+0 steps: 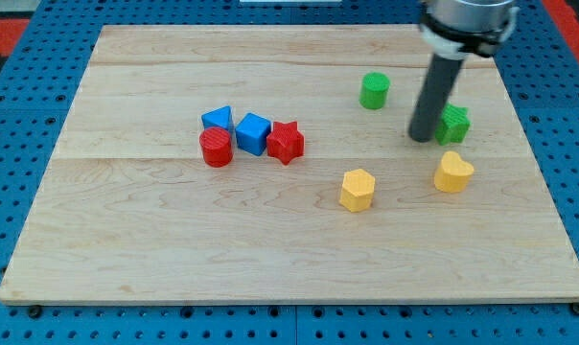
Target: Make a group of green blocks and yellow blocks at the right center
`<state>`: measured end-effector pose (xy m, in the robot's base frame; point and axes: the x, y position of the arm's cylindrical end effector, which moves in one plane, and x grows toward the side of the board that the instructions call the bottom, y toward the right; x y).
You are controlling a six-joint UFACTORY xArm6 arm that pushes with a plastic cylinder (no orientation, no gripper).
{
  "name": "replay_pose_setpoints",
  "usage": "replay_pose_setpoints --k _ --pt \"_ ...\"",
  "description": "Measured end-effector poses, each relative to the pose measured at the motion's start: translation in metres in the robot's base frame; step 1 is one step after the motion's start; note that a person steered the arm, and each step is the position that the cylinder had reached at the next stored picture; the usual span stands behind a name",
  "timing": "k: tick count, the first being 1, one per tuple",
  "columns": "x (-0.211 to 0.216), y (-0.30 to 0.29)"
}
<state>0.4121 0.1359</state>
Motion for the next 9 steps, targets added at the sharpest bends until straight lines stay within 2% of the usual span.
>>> replay_pose_setpoints --k 1,2,3,4,5,7,8,9 --pt "-0.007 -0.066" --pt "-0.055 -0.081" --pt "-0.104 -0.061" --pt "-0.096 0.011" --pt "-0.063 0.032" --pt "-0.072 -0.015" --pt "-0.053 -0.006" --pt "-0.053 0.006"
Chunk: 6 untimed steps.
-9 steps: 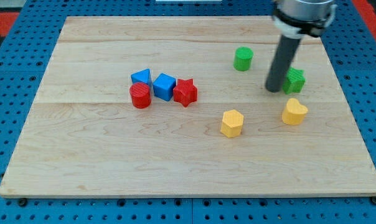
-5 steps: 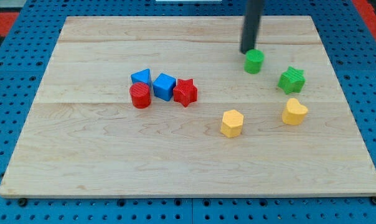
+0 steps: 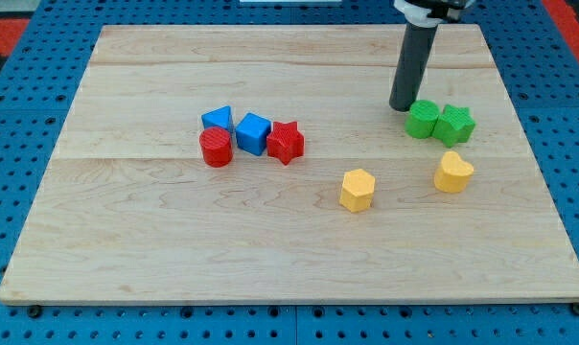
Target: Make a group of green blocks and yellow blocks at the right center
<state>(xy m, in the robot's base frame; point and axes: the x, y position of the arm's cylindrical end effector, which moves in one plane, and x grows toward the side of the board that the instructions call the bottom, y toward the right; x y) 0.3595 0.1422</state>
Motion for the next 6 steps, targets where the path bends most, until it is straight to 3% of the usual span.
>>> replay_pose_setpoints --k 1,2,3,5,6 --pt "0.013 -0.021" --pt "0.076 0.021" --pt "0.106 0.043" --pt "0.124 0.019" --pt "0.164 0.02"
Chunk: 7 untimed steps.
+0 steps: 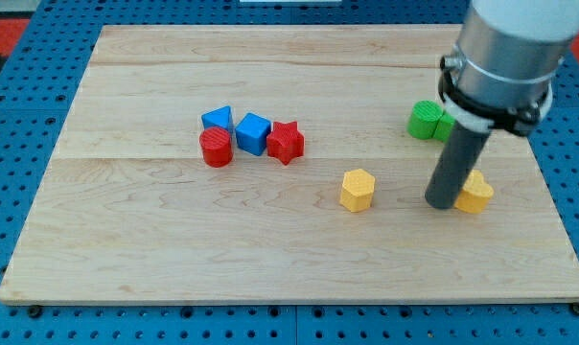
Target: Make a group of green blocks and yellow blocks at the right center
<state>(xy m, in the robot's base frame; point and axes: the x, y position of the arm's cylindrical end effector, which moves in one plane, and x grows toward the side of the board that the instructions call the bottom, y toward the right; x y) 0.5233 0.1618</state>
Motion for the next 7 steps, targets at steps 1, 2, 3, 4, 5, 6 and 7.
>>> replay_pose_setpoints --k 1,2,3,4,5,6,7 --pt "0.025 0.017" --pt "0.014 0.054" --pt "-0.01 0.034" --pt "-0.034 0.034" --pt "-0.045 0.04" --pt "0.009 0.051" --pt "0.088 0.04"
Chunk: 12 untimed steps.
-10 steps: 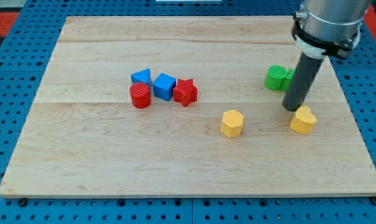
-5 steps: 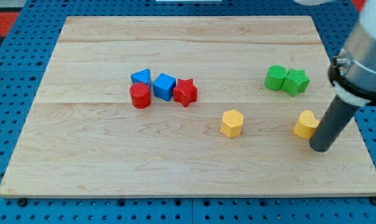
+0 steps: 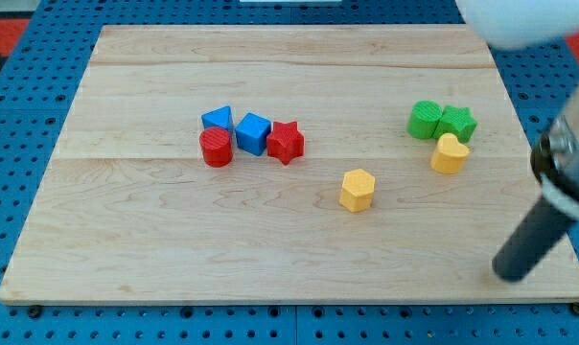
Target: Make a group of green blocks and yellow blocks at the right center
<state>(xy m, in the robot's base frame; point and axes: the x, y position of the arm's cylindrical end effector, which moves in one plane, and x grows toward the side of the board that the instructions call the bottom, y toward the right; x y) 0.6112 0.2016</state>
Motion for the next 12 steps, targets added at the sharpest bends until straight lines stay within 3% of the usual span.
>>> replay_pose_setpoints --k 1,2,3,5,7,9,12 --pt "-0.014 -0.1" --pt "-0.059 -0.161" --pt "-0.088 -0.178" --pt "-0.1 -0.12" --pt "-0.139 -0.106" --pt "-0.139 -0.07" --pt "-0.154 -0.094"
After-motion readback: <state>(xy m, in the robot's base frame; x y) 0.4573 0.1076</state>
